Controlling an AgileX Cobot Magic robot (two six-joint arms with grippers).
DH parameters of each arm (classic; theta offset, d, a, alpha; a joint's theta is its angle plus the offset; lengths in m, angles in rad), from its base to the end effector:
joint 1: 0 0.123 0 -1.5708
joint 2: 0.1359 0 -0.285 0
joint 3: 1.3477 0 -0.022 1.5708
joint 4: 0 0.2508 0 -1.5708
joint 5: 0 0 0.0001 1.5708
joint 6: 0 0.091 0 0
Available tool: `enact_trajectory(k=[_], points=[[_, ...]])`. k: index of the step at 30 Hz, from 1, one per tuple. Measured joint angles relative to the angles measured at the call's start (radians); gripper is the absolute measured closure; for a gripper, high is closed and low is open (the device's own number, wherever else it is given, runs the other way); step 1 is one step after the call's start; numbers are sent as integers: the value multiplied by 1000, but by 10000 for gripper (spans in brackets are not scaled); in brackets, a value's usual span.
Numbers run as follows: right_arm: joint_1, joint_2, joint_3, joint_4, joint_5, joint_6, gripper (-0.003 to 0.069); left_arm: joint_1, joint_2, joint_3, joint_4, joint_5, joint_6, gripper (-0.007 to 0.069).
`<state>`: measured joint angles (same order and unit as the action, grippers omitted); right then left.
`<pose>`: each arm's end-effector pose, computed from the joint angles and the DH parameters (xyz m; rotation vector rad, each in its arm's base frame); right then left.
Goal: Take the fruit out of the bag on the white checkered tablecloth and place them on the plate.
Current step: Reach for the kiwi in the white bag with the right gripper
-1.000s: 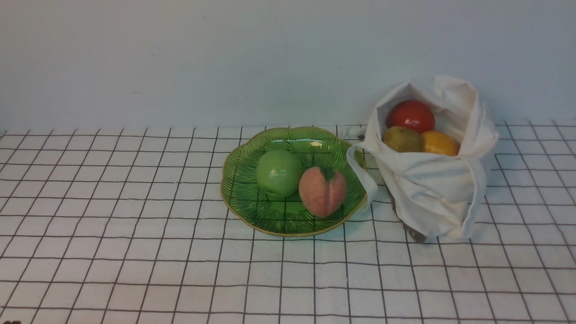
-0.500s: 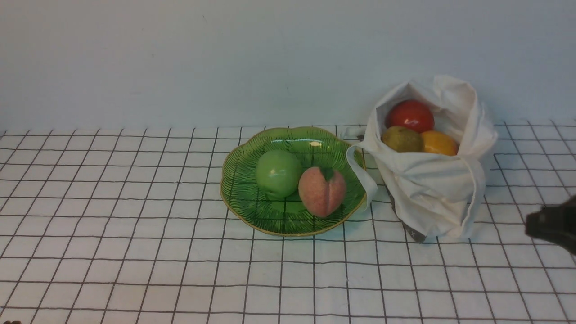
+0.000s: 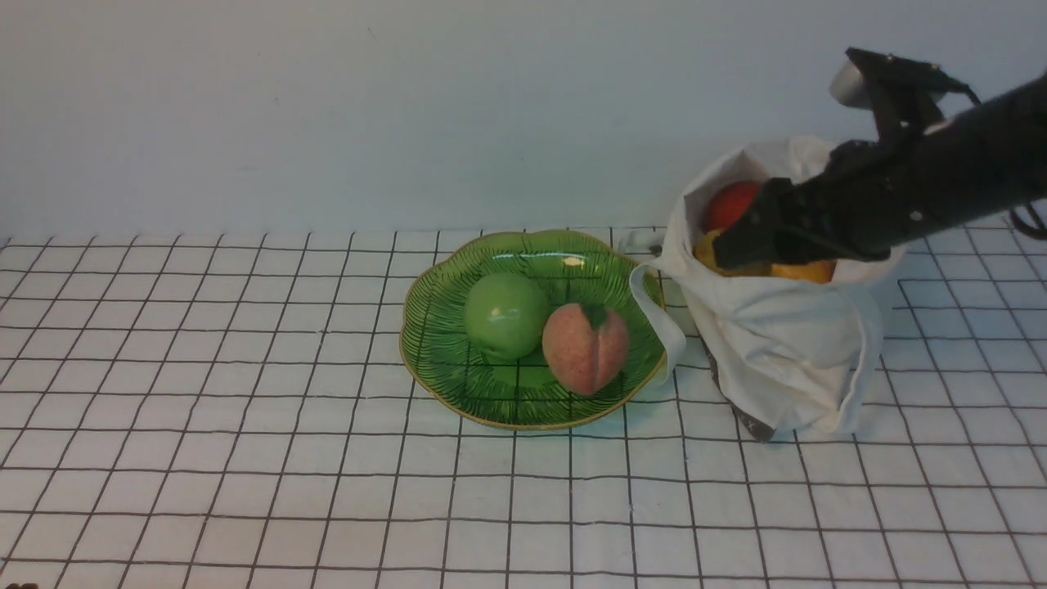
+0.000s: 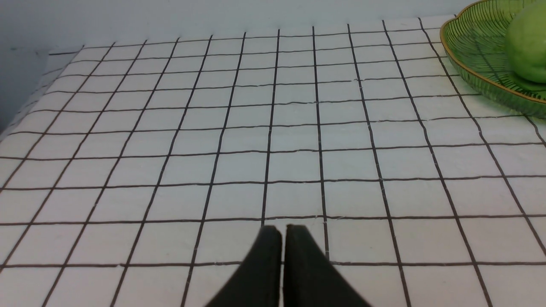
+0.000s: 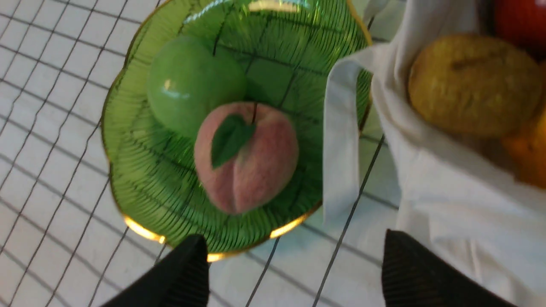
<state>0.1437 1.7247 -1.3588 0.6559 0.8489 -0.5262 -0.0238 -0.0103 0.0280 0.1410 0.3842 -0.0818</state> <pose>0.3617 0.0945 0.2797 -0.4275 2.5028 0.6451 0.0525 0.0036 0.1701 0.0324 1.8819 0.0669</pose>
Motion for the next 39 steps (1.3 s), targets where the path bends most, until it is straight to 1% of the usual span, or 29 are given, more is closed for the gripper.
enact_trajectory(k=[1,3,4,7,10,13,23,29,31,33,34,35,36,38,39], points=[[0,52,-55,-20,0,16,99,0,0,0,0,0,0,632],[0,136,-139,-80,2,52,68,0,0,0,0,0,0,632],[0,136,-147,-87,3,56,66,0,0,0,0,0,0,632],[0,226,-241,-179,9,110,54,0,0,0,0,0,0,632],[0,291,-288,-242,11,143,53,0,0,0,0,0,0,632],[0,322,-297,-261,11,149,53,0,0,0,0,0,0,632],[0,377,-298,-262,-2,151,70,0,0,0,0,0,0,632],[0,397,-300,-261,-19,155,119,0,0,0,0,0,0,632],[0,404,-300,-261,-19,155,157,0,0,0,0,0,0,632],[0,405,-300,-264,-8,155,253,0,0,0,0,0,0,632],[0,405,-300,-263,-8,155,262,0,0,0,0,0,0,632],[0,403,-300,-272,1,156,335,0,0,0,0,0,0,632],[0,400,-300,-276,3,156,370,0,0,0,0,0,0,632],[-7,383,-300,-285,20,157,510,0,0,0,0,0,0,632],[-7,381,-300,-285,20,158,522,0,0,0,0,0,0,632]])
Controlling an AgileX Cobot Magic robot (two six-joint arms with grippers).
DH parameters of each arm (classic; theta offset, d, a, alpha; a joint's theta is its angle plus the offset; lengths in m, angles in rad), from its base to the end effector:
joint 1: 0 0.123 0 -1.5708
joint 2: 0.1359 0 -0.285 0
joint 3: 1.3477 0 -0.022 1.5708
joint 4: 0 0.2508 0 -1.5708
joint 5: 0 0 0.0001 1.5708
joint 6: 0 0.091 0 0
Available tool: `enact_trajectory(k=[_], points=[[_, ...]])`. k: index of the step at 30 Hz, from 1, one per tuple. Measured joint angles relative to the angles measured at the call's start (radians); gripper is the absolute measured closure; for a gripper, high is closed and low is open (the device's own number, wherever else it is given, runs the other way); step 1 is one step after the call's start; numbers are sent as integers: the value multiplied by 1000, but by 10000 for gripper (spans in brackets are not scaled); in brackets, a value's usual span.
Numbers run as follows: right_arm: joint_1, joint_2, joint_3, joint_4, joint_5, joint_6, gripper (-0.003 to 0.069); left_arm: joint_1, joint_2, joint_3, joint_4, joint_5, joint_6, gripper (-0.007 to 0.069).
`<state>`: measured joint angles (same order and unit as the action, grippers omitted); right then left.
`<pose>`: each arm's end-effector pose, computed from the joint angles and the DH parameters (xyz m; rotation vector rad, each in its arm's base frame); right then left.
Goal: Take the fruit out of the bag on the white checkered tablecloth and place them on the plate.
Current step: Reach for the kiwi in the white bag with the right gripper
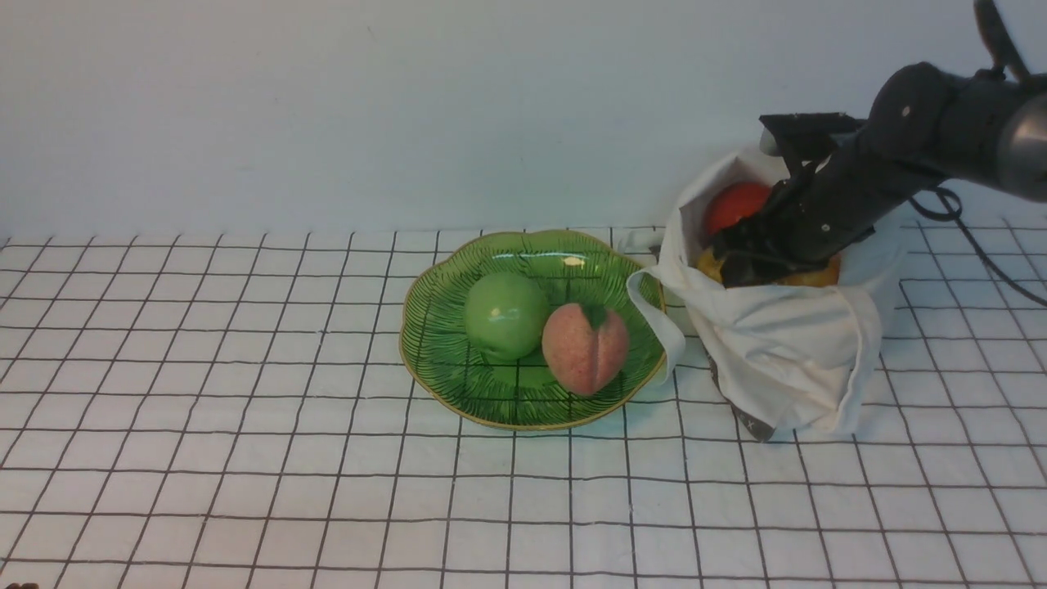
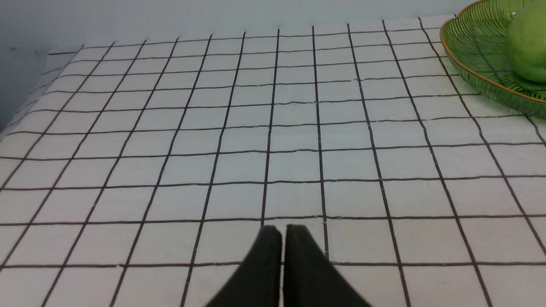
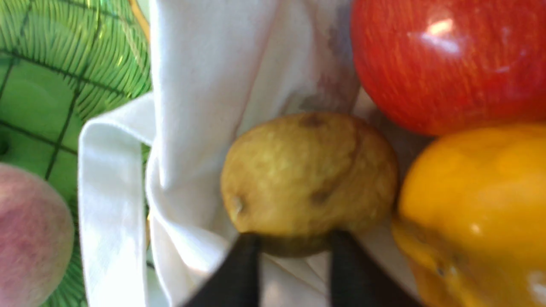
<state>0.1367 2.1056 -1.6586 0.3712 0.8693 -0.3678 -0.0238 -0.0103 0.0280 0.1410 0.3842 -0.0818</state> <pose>0.4440 0.0866 0.1972 -0.4265 2.7097 0.3914 0.0525 0.0036 0.1701 0.0324 1.8819 0.0669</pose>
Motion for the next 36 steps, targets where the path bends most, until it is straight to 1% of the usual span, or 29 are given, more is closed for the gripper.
enact_trajectory(k=[1,2,3,7,12,14,15,16,17,19,20,21,23,25,26,28,30,36], points=[[-4,-10,0,-3,1,5,566,0,0,0,0,0,0,632],[-18,-39,0,-3,2,16,631,0,0,0,0,0,0,632],[-24,-52,0,-3,2,18,650,0,0,0,0,0,0,632],[-46,-97,0,-3,2,20,670,0,0,0,0,0,0,632],[-39,-99,-1,-3,-2,19,664,0,0,0,0,0,0,632],[-17,-95,-1,-3,-27,17,625,0,0,0,0,0,0,632],[-15,-95,-1,-3,-30,17,620,0,0,0,0,0,0,632],[5,-91,-1,-3,-57,12,571,0,0,0,0,0,0,632],[15,-87,-1,-3,-70,9,540,0,0,0,0,0,0,632],[39,-76,-1,-3,-100,4,431,0,0,0,0,0,0,632],[40,-74,-1,-3,-105,3,421,0,0,0,0,0,0,632],[44,-68,-1,-3,-112,1,383,0,0,0,0,0,0,632],[49,-52,-1,-6,-127,1,284,0,0,0,0,0,0,632],[49,-36,-1,-14,-137,8,228,0,0,0,0,0,0,632],[49,-17,-1,-31,-145,30,167,0,0,0,0,0,0,632],[49,1,-1,-44,-150,55,137,0,0,0,0,0,0,632],[49,18,-1,-57,-150,79,120,0,0,0,0,0,0,632],[49,49,-1,-74,-150,107,112,0,0,0,0,0,0,632]])
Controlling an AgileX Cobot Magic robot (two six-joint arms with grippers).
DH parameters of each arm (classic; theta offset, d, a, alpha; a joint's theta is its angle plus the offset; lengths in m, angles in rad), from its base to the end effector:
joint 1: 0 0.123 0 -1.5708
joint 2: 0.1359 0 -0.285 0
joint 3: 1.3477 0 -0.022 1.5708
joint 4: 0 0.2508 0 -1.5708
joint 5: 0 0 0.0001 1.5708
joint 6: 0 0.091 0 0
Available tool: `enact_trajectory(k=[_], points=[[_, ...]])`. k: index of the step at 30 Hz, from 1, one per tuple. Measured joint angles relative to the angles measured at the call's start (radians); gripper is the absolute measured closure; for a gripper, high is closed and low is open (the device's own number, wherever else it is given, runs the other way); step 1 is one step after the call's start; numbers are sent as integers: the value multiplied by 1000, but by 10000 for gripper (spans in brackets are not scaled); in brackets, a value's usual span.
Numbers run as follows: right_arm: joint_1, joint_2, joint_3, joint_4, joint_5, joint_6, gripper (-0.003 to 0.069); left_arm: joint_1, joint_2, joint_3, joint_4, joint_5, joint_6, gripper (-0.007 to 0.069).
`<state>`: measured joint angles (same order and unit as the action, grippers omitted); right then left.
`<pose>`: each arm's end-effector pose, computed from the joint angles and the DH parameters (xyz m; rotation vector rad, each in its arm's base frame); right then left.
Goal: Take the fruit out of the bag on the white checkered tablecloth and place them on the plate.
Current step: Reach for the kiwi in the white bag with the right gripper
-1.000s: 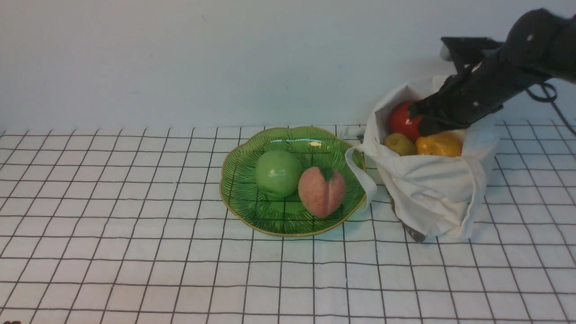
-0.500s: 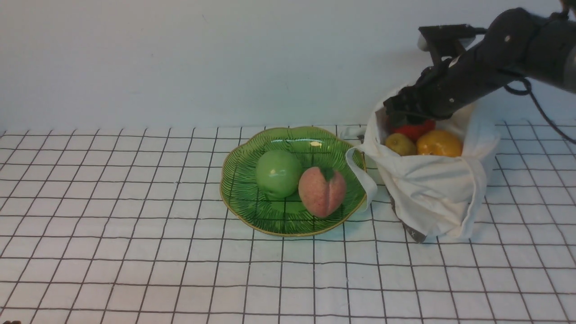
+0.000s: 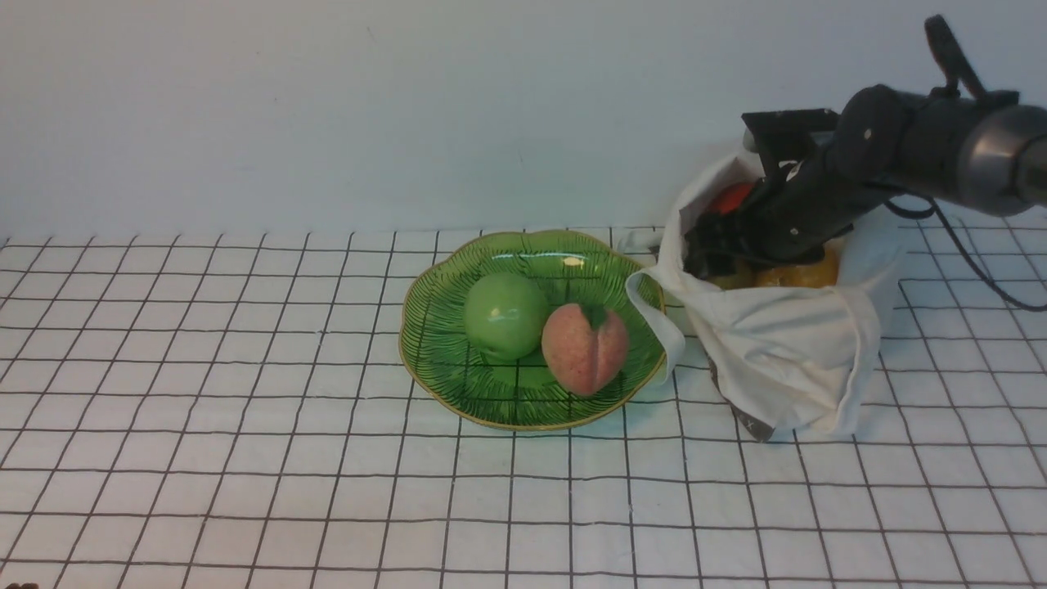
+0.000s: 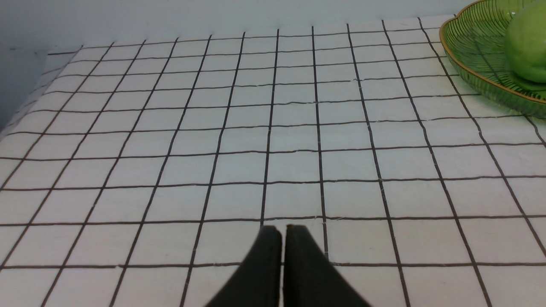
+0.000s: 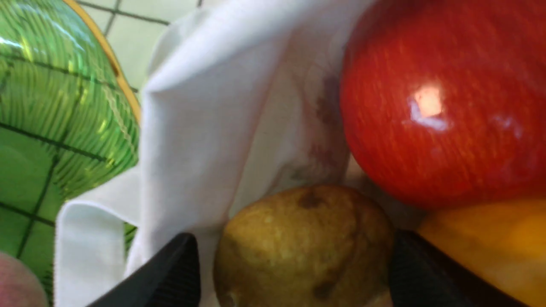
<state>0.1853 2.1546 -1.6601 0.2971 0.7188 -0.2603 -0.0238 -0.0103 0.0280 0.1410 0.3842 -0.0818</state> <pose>0.4557 0.1033 0.1784 -0.3540 2.6519 0.3076 0.0525 0.0036 0.1701 0.0324 1.8819 0.0669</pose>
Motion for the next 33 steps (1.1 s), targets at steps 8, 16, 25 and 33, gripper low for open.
enact_trajectory(k=[8,16,25,33], points=[[0,37,-1,0,-8,3,120,0,0,0,0,0,0,632],[0,45,-5,-23,1,3,235,0,0,0,0,0,0,632],[0,-49,-5,-89,55,13,235,0,0,0,0,0,0,632],[0,-181,-5,-90,82,14,235,0,0,0,0,0,0,632]])
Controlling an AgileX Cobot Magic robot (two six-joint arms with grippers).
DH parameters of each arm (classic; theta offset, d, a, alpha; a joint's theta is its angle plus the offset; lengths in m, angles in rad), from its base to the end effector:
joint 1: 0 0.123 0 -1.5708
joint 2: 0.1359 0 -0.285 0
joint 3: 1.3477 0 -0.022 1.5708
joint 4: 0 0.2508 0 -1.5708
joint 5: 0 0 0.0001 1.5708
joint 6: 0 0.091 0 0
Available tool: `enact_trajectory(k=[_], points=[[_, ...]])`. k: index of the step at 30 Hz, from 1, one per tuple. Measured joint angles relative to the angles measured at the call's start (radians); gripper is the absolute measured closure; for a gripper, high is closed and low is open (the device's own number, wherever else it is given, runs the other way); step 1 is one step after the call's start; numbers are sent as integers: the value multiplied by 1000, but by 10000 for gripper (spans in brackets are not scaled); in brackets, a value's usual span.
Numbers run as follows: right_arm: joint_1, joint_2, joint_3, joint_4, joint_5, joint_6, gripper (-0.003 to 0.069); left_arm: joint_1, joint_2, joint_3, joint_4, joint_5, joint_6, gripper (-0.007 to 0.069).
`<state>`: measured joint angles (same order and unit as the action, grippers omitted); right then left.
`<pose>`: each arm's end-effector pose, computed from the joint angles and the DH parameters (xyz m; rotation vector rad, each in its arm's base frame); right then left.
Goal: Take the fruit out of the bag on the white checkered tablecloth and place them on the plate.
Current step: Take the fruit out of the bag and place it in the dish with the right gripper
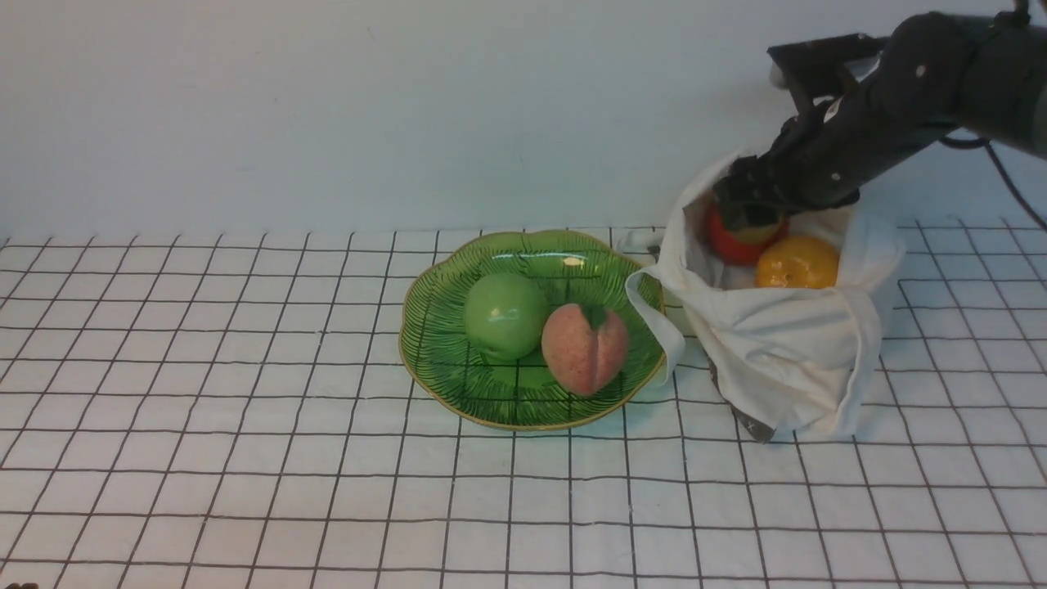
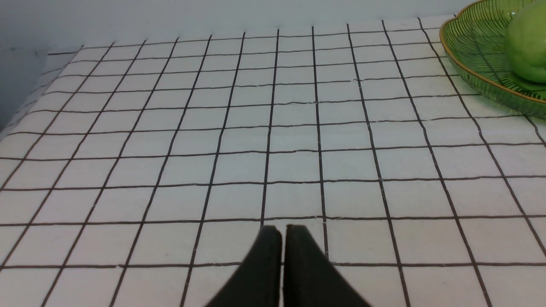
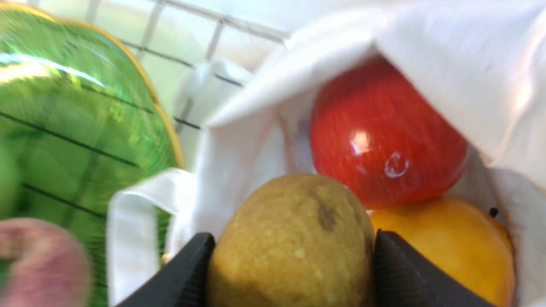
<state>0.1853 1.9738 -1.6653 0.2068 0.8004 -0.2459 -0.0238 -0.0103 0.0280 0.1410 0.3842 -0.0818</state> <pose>0.4334 0.0949 0.2577 -0.4222 2.5457 0.2223 0.0525 0.0036 0.1701 0.0324 1.8819 0.0669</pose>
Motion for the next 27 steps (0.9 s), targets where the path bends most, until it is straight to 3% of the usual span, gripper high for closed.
enact_trajectory(k=[8,10,19,22,25,27], points=[[35,-68,0,222,62,-34,235,0,0,0,0,0,0,632],[92,-50,0,276,83,-83,235,0,0,0,0,0,0,632],[250,66,0,350,25,-124,226,0,0,0,0,0,0,632],[265,91,0,354,-20,-125,167,0,0,0,0,0,0,632],[268,115,0,356,-107,-125,26,0,0,0,0,0,0,632],[268,117,0,356,-130,-125,-2,0,0,0,0,0,0,632]])
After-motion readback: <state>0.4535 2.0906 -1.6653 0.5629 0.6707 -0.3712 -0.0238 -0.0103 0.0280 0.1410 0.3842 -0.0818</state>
